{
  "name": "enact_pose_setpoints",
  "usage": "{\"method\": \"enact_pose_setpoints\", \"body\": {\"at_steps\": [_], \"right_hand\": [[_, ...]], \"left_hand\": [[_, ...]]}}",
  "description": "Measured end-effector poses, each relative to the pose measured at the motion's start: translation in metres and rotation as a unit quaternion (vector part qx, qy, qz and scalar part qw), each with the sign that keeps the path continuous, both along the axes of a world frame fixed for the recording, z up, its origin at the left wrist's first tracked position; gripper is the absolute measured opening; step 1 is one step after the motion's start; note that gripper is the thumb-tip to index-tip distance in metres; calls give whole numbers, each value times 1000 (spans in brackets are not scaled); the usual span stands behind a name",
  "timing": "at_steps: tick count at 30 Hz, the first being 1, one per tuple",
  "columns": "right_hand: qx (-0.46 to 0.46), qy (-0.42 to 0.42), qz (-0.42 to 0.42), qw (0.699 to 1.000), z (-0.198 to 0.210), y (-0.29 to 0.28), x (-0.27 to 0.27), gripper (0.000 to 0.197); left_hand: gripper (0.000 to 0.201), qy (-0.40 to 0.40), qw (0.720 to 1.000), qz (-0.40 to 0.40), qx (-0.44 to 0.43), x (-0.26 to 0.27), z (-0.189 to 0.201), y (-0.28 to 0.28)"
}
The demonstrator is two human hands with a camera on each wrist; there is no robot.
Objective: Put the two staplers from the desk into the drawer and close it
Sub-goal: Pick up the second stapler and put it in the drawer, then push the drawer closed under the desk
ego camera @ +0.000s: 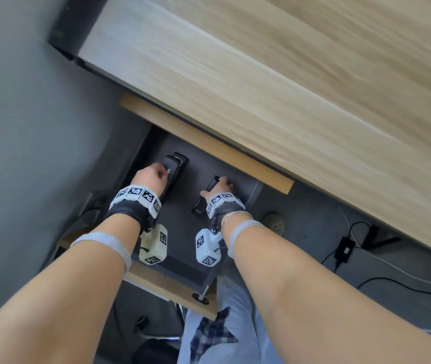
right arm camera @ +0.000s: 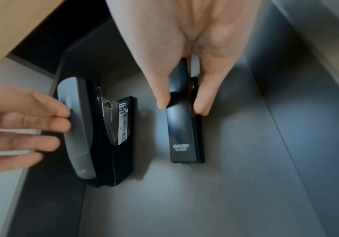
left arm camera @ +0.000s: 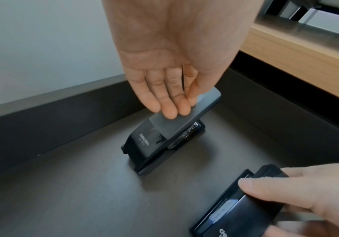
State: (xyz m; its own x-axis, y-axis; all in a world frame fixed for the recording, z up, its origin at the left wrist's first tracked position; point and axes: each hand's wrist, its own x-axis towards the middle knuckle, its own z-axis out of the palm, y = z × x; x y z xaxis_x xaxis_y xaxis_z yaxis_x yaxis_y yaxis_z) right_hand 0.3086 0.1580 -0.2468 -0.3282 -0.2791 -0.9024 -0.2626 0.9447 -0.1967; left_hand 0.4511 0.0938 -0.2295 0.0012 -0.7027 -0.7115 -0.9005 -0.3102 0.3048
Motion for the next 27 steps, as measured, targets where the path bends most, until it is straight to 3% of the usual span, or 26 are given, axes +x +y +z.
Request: {"method": "enact_pose_setpoints", "body": {"at_steps": [7, 12, 16, 22, 24, 27], "right_hand": [[-38, 30, 93, 995, 24, 4, -12, 51], [-57, 39, 245, 967, 74, 1, -22, 38], [-120, 23, 307, 944, 127, -5, -24, 30], [-262, 43, 332, 905, 202, -21, -37, 33], [-294, 89, 345, 887, 219, -29, -51, 32], [-324, 172, 300, 880, 232, -39, -78, 30]], "left_hand": [[26, -42, 999, -23, 17, 2, 12, 9], [27, -62, 997, -27, 26, 2, 40, 17], [29, -58, 998, 1, 14, 6, 73, 26], [27, -69, 997, 44, 13, 30, 108, 52], [28, -86, 995, 51, 21, 37, 115, 61], [27, -101, 992, 69, 30, 49, 119, 77]]}}
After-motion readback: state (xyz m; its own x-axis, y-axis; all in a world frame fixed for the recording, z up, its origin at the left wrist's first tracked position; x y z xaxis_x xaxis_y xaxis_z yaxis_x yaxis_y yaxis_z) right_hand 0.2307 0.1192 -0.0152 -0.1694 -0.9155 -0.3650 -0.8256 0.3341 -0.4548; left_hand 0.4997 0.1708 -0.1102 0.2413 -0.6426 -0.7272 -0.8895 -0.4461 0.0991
